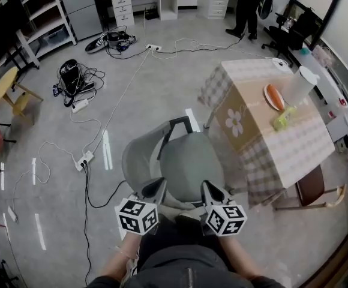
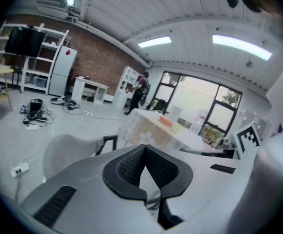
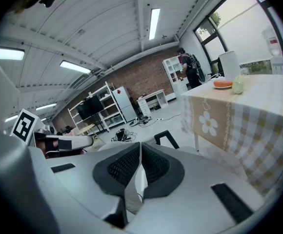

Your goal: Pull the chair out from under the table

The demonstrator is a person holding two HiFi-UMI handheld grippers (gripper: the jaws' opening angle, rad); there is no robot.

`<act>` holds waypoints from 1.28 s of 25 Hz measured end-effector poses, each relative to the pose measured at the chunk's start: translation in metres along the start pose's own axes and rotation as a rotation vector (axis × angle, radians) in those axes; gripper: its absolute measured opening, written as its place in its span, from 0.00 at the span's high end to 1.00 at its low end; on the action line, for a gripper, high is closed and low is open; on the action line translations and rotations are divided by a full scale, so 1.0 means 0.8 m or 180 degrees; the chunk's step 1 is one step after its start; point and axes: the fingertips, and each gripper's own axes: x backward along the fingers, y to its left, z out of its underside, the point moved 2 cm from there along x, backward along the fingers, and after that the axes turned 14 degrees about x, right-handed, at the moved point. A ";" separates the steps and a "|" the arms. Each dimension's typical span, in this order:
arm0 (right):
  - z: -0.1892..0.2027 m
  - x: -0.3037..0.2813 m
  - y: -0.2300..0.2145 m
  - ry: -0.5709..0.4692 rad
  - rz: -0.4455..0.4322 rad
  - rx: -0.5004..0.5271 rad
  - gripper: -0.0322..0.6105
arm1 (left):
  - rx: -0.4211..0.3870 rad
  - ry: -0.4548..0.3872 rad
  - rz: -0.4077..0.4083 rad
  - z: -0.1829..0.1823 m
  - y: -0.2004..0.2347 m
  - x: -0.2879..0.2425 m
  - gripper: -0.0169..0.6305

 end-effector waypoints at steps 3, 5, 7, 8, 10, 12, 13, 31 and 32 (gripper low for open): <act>-0.001 0.030 -0.018 -0.0133 0.0046 0.0018 0.92 | -0.0020 -0.0209 0.0545 0.007 -0.081 -0.022 0.96; 0.004 0.047 -0.034 -0.0179 0.0138 0.0052 0.92 | -0.0021 -0.0204 0.0708 0.024 -0.118 -0.037 0.96; 0.015 0.060 -0.052 -0.0204 0.0248 0.0032 0.92 | 0.0043 -0.0155 0.0807 0.040 -0.140 -0.045 0.96; 0.022 0.065 -0.060 -0.0214 0.0304 0.0006 0.92 | 0.0040 -0.0149 0.0826 0.046 -0.147 -0.046 0.96; 0.031 0.072 -0.075 -0.0221 0.0397 -0.0042 0.92 | -0.0087 -0.0152 0.0747 0.054 -0.150 -0.048 0.96; 0.039 0.078 -0.085 -0.0196 0.0441 -0.0066 0.92 | -0.0199 -0.0162 0.0599 0.058 -0.147 -0.049 0.96; 0.042 0.079 -0.088 -0.0181 0.0444 -0.0070 0.92 | -0.0210 -0.0168 0.0539 0.060 -0.145 -0.049 0.96; 0.045 0.073 -0.078 -0.0168 0.0361 0.0312 0.93 | -0.0350 0.0066 0.0269 0.087 -0.123 -0.054 0.96; 0.045 0.073 -0.079 -0.0157 0.0366 0.0316 0.93 | -0.0357 0.0065 0.0258 0.087 -0.123 -0.054 0.96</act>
